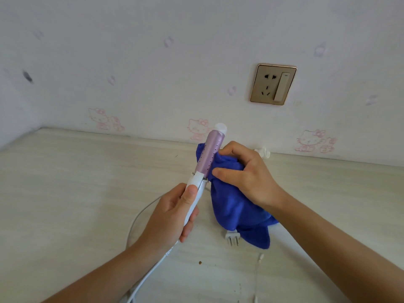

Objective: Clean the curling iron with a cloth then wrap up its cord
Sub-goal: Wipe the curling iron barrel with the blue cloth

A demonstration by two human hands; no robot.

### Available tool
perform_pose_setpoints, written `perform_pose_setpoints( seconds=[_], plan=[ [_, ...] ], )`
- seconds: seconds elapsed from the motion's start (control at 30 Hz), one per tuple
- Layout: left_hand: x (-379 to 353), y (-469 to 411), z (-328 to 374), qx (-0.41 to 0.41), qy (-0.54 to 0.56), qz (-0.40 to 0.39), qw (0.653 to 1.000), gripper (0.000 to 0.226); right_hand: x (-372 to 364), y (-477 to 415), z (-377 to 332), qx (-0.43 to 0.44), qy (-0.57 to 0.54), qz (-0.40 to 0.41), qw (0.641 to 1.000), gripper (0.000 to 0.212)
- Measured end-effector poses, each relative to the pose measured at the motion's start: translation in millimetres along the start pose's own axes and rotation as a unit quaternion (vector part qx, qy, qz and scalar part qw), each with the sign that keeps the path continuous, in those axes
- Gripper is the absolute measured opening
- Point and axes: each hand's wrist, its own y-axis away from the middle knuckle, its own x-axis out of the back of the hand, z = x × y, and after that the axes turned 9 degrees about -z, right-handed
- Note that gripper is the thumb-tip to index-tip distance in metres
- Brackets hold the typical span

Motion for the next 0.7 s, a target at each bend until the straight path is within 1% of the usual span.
perform_pose_setpoints(
  seconds=[0.13,0.27,0.33,0.43,0.5,0.63,0.7],
  plan=[
    [-0.2,0.5,1.7,0.003,-0.007,-0.011,1.0,0.054,3.9,2.0,-0.2,0.009,0.014,0.001,1.0,0.024],
    [-0.1,-1.6,5.0,0.021,-0.018,-0.007,1.0,0.068,5.4,0.5,2.8,0.003,0.093,0.032,0.995,0.021],
    [-0.3,-1.8,6.3,0.026,-0.02,-0.006,0.999,0.071,8.0,-2.4,2.0,0.007,0.103,0.065,0.993,0.022],
    [-2.0,-0.6,7.5,0.033,-0.022,-0.014,0.999,0.071,25.6,-8.8,0.3,0.019,0.087,0.138,0.986,0.024],
    [-2.3,0.3,6.9,0.035,-0.025,-0.022,0.999,0.068,31.0,-10.1,0.3,0.019,0.084,0.146,0.986,0.023],
    [-1.3,1.0,6.2,0.024,-0.025,-0.032,0.999,0.049,29.9,-9.5,1.7,0.021,0.078,0.144,0.986,0.024],
    [-0.8,0.5,5.0,0.019,-0.015,-0.033,0.999,0.049,27.8,-8.7,0.5,0.023,0.07,0.126,0.989,0.025]
  ],
)
